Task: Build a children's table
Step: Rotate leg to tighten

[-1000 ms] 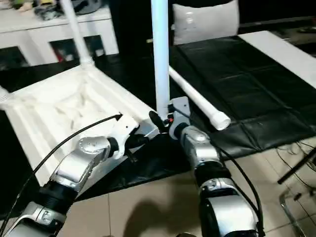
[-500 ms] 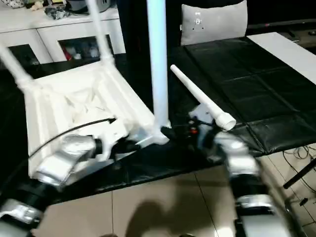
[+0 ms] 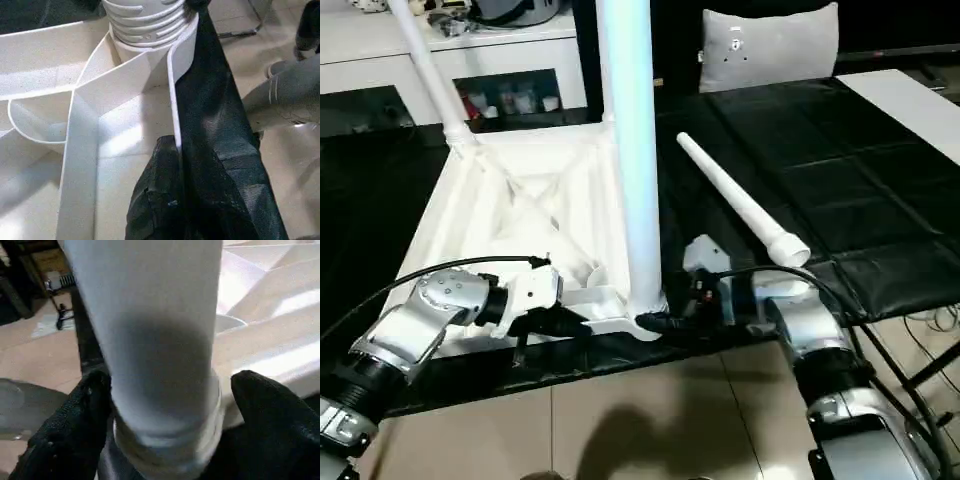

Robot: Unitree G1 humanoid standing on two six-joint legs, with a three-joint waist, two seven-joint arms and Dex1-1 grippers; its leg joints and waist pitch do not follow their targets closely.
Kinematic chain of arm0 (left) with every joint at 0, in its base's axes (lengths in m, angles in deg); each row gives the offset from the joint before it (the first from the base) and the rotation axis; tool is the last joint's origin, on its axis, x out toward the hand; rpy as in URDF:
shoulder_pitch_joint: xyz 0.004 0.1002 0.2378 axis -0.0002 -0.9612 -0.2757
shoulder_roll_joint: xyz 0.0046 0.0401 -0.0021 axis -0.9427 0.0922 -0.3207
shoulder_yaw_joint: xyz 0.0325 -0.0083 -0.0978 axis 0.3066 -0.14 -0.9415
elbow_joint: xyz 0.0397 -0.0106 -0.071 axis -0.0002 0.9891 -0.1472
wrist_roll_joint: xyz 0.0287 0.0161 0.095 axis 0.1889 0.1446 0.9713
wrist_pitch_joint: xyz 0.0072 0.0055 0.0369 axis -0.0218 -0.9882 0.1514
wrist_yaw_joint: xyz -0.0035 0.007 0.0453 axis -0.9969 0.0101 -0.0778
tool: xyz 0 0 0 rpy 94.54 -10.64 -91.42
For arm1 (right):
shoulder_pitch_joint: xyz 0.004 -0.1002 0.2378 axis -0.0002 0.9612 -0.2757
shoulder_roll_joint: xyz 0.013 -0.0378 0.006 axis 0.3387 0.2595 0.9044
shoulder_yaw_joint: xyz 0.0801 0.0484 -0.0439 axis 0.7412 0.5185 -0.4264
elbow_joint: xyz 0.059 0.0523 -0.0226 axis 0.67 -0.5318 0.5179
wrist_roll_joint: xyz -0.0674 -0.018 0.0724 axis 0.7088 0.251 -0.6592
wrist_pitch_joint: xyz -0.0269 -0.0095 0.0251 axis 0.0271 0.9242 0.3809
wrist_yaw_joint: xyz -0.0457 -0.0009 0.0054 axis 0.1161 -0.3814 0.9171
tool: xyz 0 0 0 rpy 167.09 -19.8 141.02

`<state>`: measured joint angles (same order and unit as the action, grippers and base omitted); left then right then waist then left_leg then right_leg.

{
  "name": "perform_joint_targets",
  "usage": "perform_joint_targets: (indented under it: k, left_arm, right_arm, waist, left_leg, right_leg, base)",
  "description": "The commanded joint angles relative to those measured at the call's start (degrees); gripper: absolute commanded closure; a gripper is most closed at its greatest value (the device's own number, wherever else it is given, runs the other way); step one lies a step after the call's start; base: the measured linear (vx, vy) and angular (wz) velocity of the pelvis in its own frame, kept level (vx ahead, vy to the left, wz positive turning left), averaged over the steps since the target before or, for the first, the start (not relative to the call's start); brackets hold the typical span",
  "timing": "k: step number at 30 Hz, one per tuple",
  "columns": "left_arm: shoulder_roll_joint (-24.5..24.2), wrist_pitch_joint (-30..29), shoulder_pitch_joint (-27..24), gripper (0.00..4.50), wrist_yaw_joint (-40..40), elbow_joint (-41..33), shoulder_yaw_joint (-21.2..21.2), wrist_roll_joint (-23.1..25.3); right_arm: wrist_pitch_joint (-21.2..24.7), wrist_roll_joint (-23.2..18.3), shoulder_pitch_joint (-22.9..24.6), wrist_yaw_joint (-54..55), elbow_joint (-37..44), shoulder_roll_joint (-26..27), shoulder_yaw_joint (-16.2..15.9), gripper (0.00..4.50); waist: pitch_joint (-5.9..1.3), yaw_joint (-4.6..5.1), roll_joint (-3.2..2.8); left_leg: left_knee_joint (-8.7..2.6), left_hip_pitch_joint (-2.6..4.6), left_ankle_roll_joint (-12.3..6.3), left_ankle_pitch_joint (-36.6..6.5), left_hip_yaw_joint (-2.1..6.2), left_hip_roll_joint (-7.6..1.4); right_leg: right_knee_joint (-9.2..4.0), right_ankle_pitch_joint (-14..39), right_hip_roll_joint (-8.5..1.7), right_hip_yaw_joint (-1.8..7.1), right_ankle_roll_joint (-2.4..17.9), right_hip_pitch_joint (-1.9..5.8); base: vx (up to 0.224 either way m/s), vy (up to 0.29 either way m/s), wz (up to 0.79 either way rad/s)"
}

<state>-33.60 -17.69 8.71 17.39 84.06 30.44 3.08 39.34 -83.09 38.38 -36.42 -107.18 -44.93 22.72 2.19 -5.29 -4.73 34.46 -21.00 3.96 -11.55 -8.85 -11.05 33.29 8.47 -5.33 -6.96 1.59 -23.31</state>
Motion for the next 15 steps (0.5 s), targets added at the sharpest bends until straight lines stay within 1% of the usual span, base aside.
perform_joint_targets:
  k: [1, 3, 4, 7, 9, 10, 11, 14, 15]
  left_arm:
    - [0.27, 0.93, -0.62, 4.5, -3.36, -0.16, 3.79, 0.79]
    - [0.26, 1.41, -0.59, 4.5, -3.59, 0.2, 3.79, 0.82]
    - [0.24, 1.69, -0.6, 4.5, -3.69, 0.52, 3.76, 0.83]
    - [0.15, 1.71, -0.71, 4.5, -3.75, 0.56, 3.76, 0.78]
    - [0.11, 1.67, -0.78, 4.5, -3.8, 0.55, 3.76, 0.76]
    - [0.04, 1.59, -1.04, 4.5, -4.03, 0.52, 3.65, 0.78]
    - [0.04, 1.45, -1.19, 4.5, -4.09, 0.5, 3.59, 0.73]
    - [0.29, 0.06, -1.81, 4.5, -3.54, 0.04, 2.98, -0.05]
    - [0.68, -1.39, -2.34, 4.5, -3.02, -0.81, 2.43, -0.89]
  right_arm:
    - [0.88, -0.19, -1.07, -1.22, -0.05, 0.37, -0.59, 0.87]
    - [1.43, -0.43, -0.97, -1.84, 0.31, 0.34, -0.7, 0.96]
    - [1.64, -0.59, -0.91, -2.22, 0.48, 0.32, -0.7, 1.22]
    - [1.93, -0.64, -0.88, -2.5, 0.54, 0.33, -0.59, 1.36]
    - [2.23, -0.72, -0.88, -2.66, 0.53, 0.33, -0.58, 1.61]
    - [3.0, -0.9, -0.84, -3.15, 0.56, 0.3, -0.67, 1.66]
    - [3.27, -0.97, -0.7, -3.38, 0.67, 0.3, -0.74, 1.67]
    - [4.57, -1.74, 0.13, -3.6, 1.67, 0.57, -0.55, 1.75]
    - [5.63, -2.39, 0.48, -2.91, 2.19, 1.01, -0.01, 1.75]
  waist:
    - [-3.91, 0.24, 0.52]
    - [-4.02, 0.09, 0.53]
    - [-4.03, 0.11, 0.54]
    - [-4.02, 0.1, 0.5]
    - [-3.99, 0.11, 0.53]
    - [-3.96, 0.1, 0.48]
    - [-3.97, 0.1, 0.57]
    - [-3.98, 0.12, 0.52]
    - [-4.0, 0.12, 0.47]
  left_leg:
    - [-3.78, 0.13, -5.62, -9.33, -0.12, -2.1]
    - [-3.77, 0.1, -5.65, -8.66, -0.06, -2.12]
    - [-3.74, 0.04, -5.76, -8.37, -0.05, -2.09]
    - [-3.74, 0.04, -5.77, -8.31, -0.07, -2.1]
    - [-3.74, 0.05, -5.68, -8.54, -0.09, -2.06]
    - [-3.77, 0.06, -5.55, -8.87, -0.08, -2.05]
    - [-3.77, 0.04, -5.47, -8.88, -0.08, -2.02]
    - [-3.79, 0.03, -5.39, -8.69, -0.06, -2.05]
    - [-3.77, 0.04, -5.38, -8.69, -0.06, -2.06]
  right_leg:
    - [-3.37, 15.6, -3.18, 2.86, 11.28, 3.48]
    - [-3.18, 14.74, -3.16, 2.85, 11.44, 3.56]
    - [-3.12, 14.07, -3.13, 2.85, 11.49, 3.57]
    - [-3.13, 13.94, -3.14, 2.84, 11.55, 3.57]
    - [-3.2, 14.44, -3.15, 2.83, 11.42, 3.58]
    - [-3.29, 15.14, -3.16, 2.82, 11.21, 3.59]
    - [-3.31, 15.46, -3.16, 2.81, 11.01, 3.63]
    - [-3.29, 15.38, -3.13, 2.81, 10.91, 3.63]
    - [-3.29, 15.34, -3.15, 2.8, 10.94, 3.6]
  base:
    - [0.0, 0.0, 0.0]
    - [0.0, 0.0, 0.0]
    - [0.0, 0.0, 0.0]
    - [0.0, 0.0, 0.0]
    - [0.0, 0.0, 0.0]
    - [0.0, 0.0, 0.0]
    - [0.0, 0.0, 0.0]
    - [0.0, 0.0, 0.0]
    - [0.0, 0.0, 0.0]
